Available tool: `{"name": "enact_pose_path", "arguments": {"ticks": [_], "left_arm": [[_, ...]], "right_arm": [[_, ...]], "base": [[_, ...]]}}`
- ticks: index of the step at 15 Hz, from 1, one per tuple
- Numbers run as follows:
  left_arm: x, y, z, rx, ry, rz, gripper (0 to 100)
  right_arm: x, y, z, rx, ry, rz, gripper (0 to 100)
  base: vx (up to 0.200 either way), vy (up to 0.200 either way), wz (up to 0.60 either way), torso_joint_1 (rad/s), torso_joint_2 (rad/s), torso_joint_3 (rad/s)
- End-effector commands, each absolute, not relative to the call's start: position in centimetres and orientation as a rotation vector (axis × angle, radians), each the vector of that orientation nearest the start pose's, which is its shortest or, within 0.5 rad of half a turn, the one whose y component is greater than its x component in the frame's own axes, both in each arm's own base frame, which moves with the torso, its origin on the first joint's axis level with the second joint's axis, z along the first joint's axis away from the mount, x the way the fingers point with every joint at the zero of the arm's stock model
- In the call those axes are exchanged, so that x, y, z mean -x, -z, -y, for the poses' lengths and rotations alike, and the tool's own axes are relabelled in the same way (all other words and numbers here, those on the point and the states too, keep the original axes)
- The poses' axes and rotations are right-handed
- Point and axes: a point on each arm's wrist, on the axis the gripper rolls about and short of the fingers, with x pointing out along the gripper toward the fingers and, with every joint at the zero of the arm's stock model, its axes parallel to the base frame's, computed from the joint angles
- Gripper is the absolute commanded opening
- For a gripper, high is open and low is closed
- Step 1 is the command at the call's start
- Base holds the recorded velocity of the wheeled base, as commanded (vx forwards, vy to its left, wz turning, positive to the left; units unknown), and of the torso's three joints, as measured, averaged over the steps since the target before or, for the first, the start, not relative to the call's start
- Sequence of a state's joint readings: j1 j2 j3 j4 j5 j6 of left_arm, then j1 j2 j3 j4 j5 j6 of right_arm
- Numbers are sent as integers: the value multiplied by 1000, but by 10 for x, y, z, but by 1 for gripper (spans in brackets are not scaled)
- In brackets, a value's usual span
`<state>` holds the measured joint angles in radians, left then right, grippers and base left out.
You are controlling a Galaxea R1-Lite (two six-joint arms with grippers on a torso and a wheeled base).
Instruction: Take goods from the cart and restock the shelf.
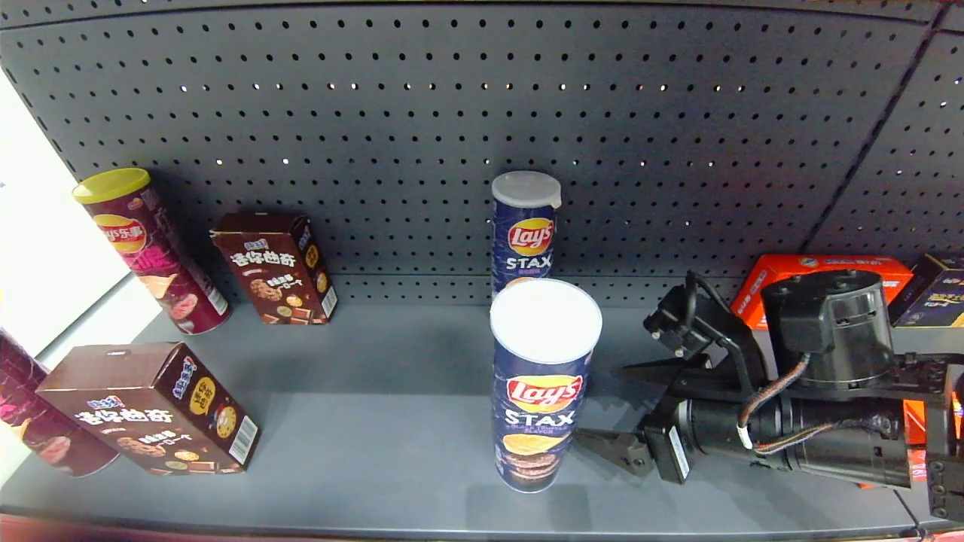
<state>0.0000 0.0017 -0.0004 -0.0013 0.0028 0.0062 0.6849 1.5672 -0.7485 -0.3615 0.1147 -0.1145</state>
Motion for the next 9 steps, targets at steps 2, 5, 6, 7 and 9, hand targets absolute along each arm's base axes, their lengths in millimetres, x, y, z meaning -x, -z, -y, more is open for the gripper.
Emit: {"name": "enact_pose_path", "arguments": {"ticks": [2,5,6,7,9], "left_arm": [[23,-76,0,-6,-3,-2,100],[23,-76,0,-6,-3,-2,100],[23,-76,0,-6,-3,-2,100],[23,-76,0,-6,-3,-2,100],[23,-76,0,-6,-3,-2,100]], "right_arm": [[-206,-180,-173,239,-816,-400,100],[-205,-181,-169,235,-805,-399,100],[-204,-182,-165,232,-796,-395,100],[-202,-188,-154,219,-764,-373,100],[-195,-205,-125,185,-681,-307,100]], "base": [[0,0,0,0,0,0],[0,0,0,0,0,0],[0,0,0,0,0,0],[0,0,0,0,0,0],[0,0,0,0,0,0]]}}
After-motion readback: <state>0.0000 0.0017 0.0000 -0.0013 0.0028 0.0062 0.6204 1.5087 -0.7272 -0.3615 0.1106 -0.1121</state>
